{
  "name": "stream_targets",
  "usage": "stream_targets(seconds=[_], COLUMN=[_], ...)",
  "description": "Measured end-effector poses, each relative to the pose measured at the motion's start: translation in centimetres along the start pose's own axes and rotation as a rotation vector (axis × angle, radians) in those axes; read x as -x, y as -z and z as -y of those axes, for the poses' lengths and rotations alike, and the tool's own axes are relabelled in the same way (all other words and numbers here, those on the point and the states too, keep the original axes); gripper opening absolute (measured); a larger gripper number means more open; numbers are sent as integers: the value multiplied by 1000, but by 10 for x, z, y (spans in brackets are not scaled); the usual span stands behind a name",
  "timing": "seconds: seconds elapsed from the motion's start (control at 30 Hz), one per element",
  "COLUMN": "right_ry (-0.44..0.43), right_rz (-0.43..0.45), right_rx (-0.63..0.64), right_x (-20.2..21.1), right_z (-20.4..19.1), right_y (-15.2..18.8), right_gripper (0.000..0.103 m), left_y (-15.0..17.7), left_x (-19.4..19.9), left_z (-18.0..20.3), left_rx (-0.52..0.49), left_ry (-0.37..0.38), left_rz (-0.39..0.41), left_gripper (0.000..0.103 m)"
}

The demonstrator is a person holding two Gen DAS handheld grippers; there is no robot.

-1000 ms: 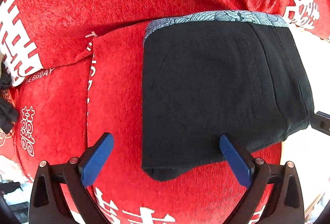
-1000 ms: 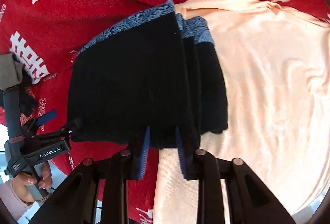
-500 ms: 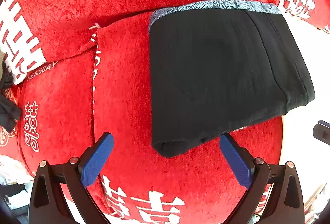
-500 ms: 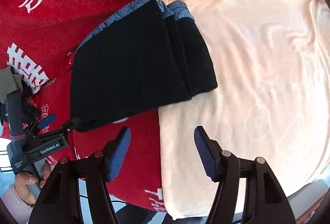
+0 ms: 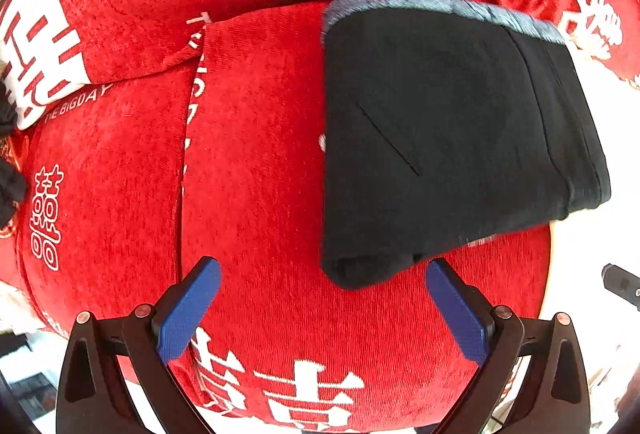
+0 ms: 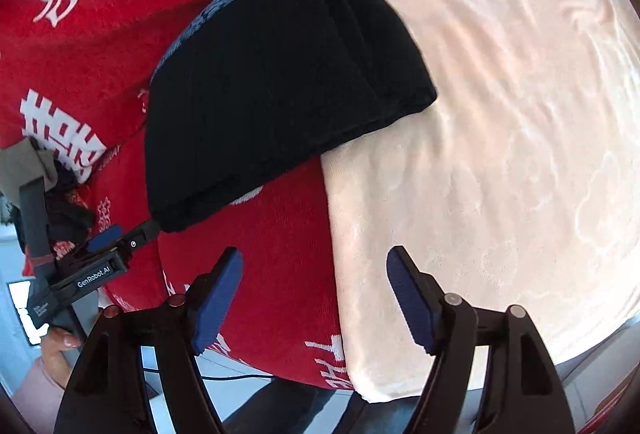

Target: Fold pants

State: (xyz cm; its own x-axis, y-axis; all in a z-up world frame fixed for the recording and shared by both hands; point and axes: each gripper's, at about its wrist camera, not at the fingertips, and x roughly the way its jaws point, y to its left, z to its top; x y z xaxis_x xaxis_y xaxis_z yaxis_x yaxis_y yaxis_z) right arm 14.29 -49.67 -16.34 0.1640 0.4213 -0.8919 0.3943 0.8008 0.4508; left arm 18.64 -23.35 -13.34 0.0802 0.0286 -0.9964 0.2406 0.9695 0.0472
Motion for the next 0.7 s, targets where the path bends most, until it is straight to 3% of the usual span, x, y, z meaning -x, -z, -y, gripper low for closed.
stream_targets(seconds=[0.23, 0.5, 0.6, 0.7], right_ry=[0, -35, -41, -90], right_rz=[12, 11, 13, 17], right_rx=[-10, -19, 12, 33], right_x=[10, 18, 15, 16], right_z=[17, 36, 37, 42], right_y=[-21, -55, -70, -81], right_gripper=[79, 79, 79, 79], left_y=[-24, -48, -55, -65], left_x=[1, -15, -20, -30], left_z=[-18, -26, -31, -37], left_rx=[89, 129, 141, 166], left_ry=[65, 152, 215, 328], left_rz=[30, 4, -2, -31], left_gripper=[103, 103, 103, 103])
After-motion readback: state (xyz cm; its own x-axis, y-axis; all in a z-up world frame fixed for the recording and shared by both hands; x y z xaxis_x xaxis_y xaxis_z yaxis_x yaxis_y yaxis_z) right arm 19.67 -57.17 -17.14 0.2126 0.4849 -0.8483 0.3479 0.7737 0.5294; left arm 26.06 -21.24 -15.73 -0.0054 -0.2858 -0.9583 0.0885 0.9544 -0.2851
